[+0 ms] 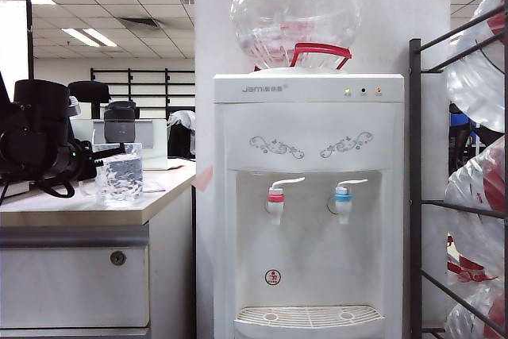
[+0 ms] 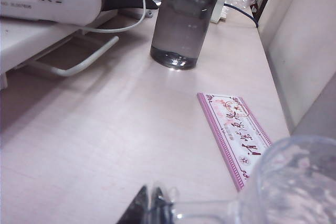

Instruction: Pick up the plastic mug from the left desk, go to the cold water outlet of the water dispenser, press the vertical switch to get some water, then put the mug back on the desk.

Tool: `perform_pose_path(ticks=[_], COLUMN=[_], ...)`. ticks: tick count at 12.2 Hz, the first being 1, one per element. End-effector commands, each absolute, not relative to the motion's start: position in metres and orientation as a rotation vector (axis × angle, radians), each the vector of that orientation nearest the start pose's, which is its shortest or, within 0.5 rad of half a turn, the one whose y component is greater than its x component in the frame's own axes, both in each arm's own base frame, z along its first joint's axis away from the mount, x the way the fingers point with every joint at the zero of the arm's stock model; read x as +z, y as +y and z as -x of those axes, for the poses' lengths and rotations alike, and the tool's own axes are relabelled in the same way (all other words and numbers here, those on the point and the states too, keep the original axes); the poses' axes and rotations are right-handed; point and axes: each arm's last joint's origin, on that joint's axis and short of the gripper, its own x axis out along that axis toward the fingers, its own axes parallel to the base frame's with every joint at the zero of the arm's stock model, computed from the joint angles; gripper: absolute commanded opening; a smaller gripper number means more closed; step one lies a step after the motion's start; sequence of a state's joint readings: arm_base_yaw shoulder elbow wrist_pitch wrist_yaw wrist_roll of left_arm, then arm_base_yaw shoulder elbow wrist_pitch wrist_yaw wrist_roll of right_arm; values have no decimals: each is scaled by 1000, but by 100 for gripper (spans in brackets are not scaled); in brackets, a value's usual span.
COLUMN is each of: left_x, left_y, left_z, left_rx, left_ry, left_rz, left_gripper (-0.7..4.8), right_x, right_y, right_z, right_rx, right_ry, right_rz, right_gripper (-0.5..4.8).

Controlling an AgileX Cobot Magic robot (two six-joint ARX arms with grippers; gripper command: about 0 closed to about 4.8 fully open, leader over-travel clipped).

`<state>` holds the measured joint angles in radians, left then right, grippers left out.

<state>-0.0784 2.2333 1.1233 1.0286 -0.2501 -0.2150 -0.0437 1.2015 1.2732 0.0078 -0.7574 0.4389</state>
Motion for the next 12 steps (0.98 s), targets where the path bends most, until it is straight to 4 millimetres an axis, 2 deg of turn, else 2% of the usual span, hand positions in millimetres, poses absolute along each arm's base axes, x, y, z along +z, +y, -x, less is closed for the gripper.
perform_pose_path(ticks=[1, 2, 4, 8, 11, 12], left_x=[115, 115, 119, 146, 160, 172], left_y=[-25, -26, -26, -27, -26, -25], left_z=[-441, -441, -440, -432, -421, -415], left_rx=[179, 178, 151, 148, 161, 163], left_ry=[34, 35, 54, 224, 365, 390], left_rz=[216, 216, 214, 183, 161, 154], left_gripper=[127, 192, 192, 192, 191, 187], right_x=[434, 434, 434, 434, 434, 434], right_y=[9, 9, 9, 9, 9, 9], right_z=[-252, -252, -252, -252, -252, -252], right_rx=[720, 720, 720, 720, 720, 720], right_ry=[93, 93, 93, 93, 92, 92], right_rz=[-369, -369, -369, -369, -369, -369], right_gripper=[-5, -5, -5, -5, -5, -5])
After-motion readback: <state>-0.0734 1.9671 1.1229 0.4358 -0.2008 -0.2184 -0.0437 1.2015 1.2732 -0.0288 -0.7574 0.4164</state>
